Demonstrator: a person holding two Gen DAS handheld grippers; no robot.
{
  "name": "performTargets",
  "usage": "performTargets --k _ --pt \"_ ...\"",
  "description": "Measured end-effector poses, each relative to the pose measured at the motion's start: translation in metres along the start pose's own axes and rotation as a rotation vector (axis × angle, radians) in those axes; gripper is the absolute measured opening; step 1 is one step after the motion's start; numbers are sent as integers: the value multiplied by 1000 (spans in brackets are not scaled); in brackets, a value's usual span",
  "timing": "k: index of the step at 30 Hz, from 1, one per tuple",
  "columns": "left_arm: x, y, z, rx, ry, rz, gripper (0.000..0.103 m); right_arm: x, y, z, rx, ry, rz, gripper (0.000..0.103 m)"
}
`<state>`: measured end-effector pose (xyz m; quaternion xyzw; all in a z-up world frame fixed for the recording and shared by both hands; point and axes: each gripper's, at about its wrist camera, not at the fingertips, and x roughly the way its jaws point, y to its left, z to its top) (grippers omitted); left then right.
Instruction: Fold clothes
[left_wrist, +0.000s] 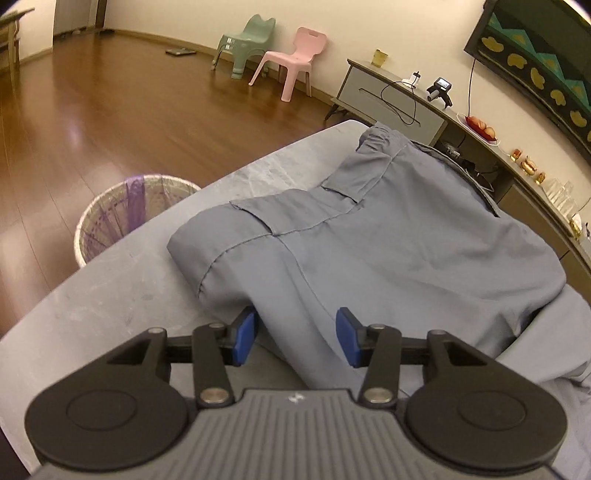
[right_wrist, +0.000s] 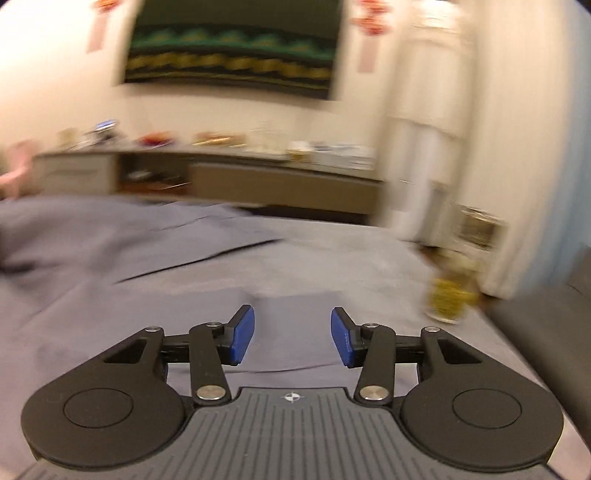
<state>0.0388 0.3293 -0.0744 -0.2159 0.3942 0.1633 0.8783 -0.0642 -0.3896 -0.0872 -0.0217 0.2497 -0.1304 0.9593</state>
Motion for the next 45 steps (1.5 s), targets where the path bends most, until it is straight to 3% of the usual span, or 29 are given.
performTargets --k 4,7,10,13,15,16,18,20,22,24,26,27,31,35,40,43,45 --pt "4 0 0 11 -6 20 46 25 24 -3 -43 113 137 49" --pt "7 0 0 16 -2 29 46 48 19 -10 -18 220 140 48" --pt "6 1 0 26 -15 50 46 57 -19 -17 91 295 52 53" --pt "-14 -12 -2 110 -119 117 44 50 -41 -16 93 280 -99 52" --pt "-37 -40 -12 262 -265 179 44 39 -40 -14 46 222 -153 52" --pt "-46 -54 -19 323 -312 161 44 31 -24 -11 15 190 -93 52" --pt "-47 -77 -31 381 -287 36 45 14 9 -7 -46 126 25 52" --pt "-25 -95 -42 413 -154 -68 43 4 45 -4 -101 93 175 53" --pt "5 -103 -49 423 -32 -75 41 9 77 -4 -179 110 253 54" --pt "24 -98 -46 411 6 -34 41 14 109 -5 -255 127 329 54" --pt "38 -83 -38 375 24 8 40 25 107 -6 -267 164 323 54" --pt "44 -73 -33 351 31 27 40 30 106 -7 -271 182 320 54" --pt "48 -29 -12 258 2 90 35 42 43 -9 -96 251 273 59" --pt "43 14 13 105 23 65 5 47 -32 -14 28 286 132 59" --pt "32 41 25 -95 18 105 5 41 -101 -28 152 331 -35 59" --pt "17 23 25 -67 -52 105 30 32 -104 -29 139 322 -98 59" --pt "9 -4 20 4 -79 29 32 25 -93 -23 106 278 -131 60"
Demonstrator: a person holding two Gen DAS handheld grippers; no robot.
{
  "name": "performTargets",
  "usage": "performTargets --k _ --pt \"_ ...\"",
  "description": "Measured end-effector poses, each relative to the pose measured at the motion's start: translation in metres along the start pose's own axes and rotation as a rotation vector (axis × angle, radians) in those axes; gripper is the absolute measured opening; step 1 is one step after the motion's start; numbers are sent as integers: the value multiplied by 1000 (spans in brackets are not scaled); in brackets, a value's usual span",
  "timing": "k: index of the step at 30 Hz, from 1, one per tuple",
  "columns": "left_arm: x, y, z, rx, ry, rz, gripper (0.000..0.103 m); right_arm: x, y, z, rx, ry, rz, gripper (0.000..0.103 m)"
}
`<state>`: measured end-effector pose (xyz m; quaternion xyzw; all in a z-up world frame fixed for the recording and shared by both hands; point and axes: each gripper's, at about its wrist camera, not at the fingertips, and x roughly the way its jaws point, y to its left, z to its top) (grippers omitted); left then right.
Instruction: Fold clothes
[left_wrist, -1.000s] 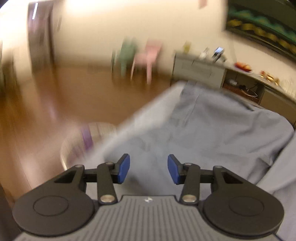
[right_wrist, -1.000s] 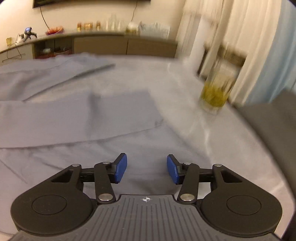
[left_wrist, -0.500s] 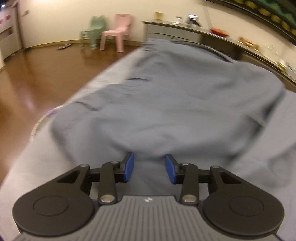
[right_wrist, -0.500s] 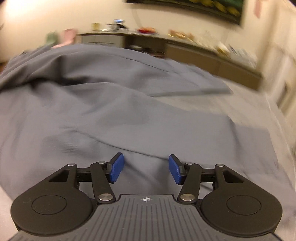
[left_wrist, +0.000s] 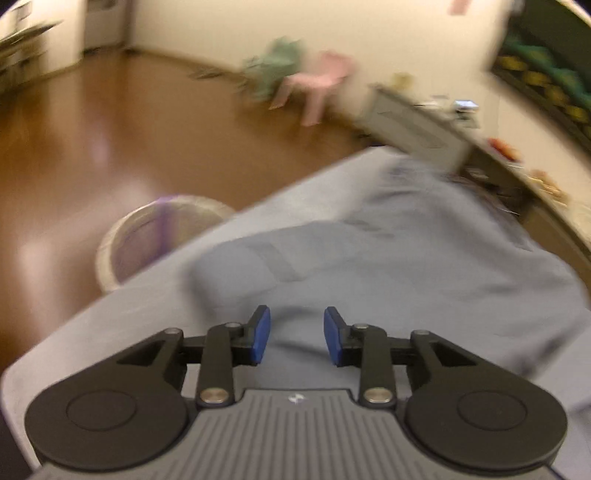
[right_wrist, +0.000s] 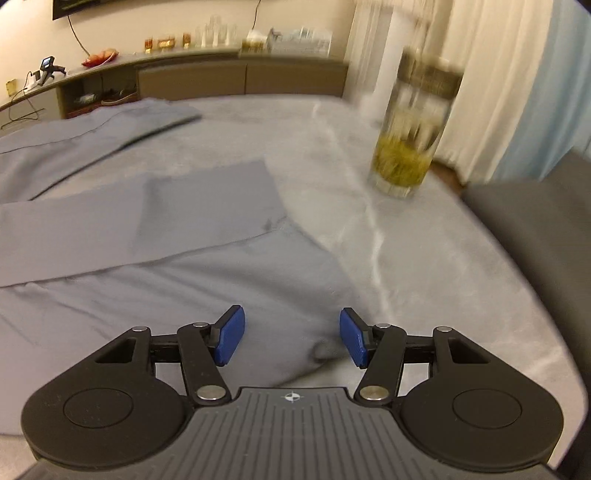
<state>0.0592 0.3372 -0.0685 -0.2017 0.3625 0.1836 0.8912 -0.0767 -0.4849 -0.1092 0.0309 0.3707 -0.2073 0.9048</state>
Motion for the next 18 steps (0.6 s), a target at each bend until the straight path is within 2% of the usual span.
performTargets --k 1,3,6,8,10,13,15,18 --pt "-3 -15 -3 35 -4 -53 35 -5 5 1 -13 -24 -15 62" --pt "1 -48 -11 108 24 -134 36 -22 22 4 -25 -80 60 68" --pt "8 -94 -23 212 72 -242 37 -31 59 15 -23 -59 192 69" --pt "13 -123 -31 279 107 -308 40 -37 92 34 -75 -57 275 71" --pt "21 -141 -35 310 121 -334 42 -43 130 58 -138 -52 358 84" --pt "34 -158 -43 360 169 -379 46 -53 202 108 -220 -49 452 85" --pt "39 -161 -49 394 189 -389 47 -62 260 141 -326 -82 517 89" --pt "48 -158 -57 425 217 -408 48 -66 348 167 -683 -128 627 93"
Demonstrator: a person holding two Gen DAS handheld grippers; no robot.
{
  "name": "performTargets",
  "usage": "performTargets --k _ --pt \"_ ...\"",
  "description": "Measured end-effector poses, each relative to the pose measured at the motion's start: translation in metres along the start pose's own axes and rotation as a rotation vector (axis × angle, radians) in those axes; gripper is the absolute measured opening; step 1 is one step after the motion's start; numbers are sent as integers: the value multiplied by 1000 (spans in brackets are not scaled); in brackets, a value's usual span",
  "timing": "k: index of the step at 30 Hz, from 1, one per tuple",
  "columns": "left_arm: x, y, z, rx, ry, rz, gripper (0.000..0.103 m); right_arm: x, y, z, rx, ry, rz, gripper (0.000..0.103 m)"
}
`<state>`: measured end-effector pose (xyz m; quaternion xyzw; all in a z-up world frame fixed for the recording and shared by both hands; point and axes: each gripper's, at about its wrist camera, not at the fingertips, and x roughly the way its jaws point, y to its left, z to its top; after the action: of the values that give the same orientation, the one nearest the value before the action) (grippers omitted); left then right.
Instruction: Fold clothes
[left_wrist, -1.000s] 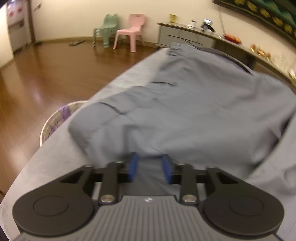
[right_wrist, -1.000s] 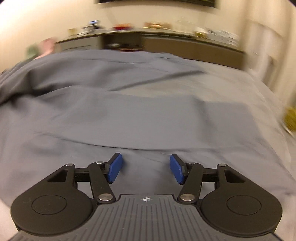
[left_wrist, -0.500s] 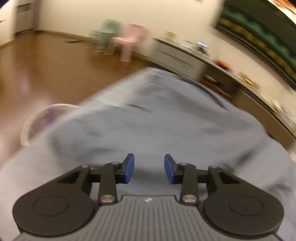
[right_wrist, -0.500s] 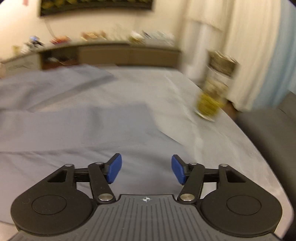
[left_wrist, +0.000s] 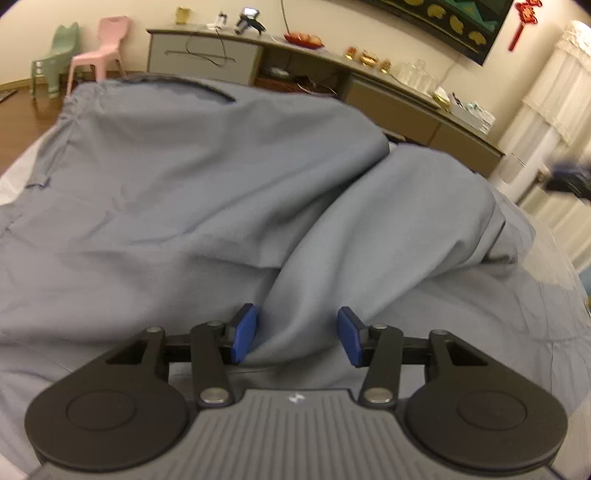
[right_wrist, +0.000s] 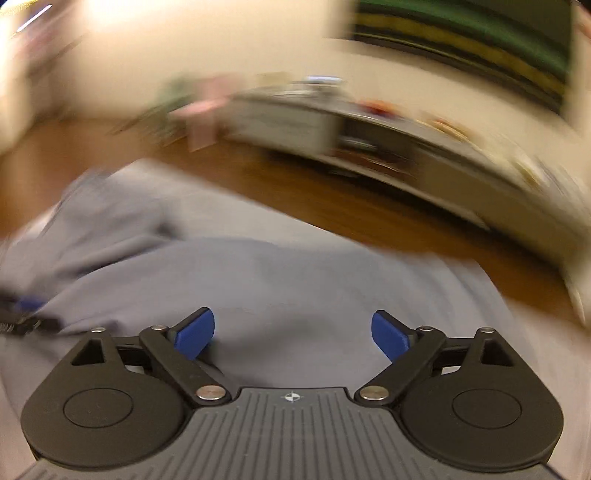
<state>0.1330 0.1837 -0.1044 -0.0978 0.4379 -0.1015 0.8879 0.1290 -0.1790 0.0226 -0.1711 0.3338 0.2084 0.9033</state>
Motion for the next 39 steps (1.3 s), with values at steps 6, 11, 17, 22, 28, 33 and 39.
performTargets --k 6,11,17,22,28,33,39 --pt "4 6 -10 92 0 -24 50 111 56 73 -666 218 157 95" --pt "12 4 -6 111 13 -51 53 183 77 98 -830 419 247 95" --pt "14 11 -1 89 22 -77 49 214 81 95 -754 636 347 30" --pt "10 20 2 16 12 -42 46 104 92 73 -854 347 203 5" --pt "-4 13 -1 -13 -18 -28 52 -40 163 -56 -875 136 -75 5" --pt "-3 -5 -19 38 4 -11 52 -64 210 -168 -849 189 -120 38" --pt "3 1 -21 15 16 5 54 -114 185 -85 -506 2 -124 60"
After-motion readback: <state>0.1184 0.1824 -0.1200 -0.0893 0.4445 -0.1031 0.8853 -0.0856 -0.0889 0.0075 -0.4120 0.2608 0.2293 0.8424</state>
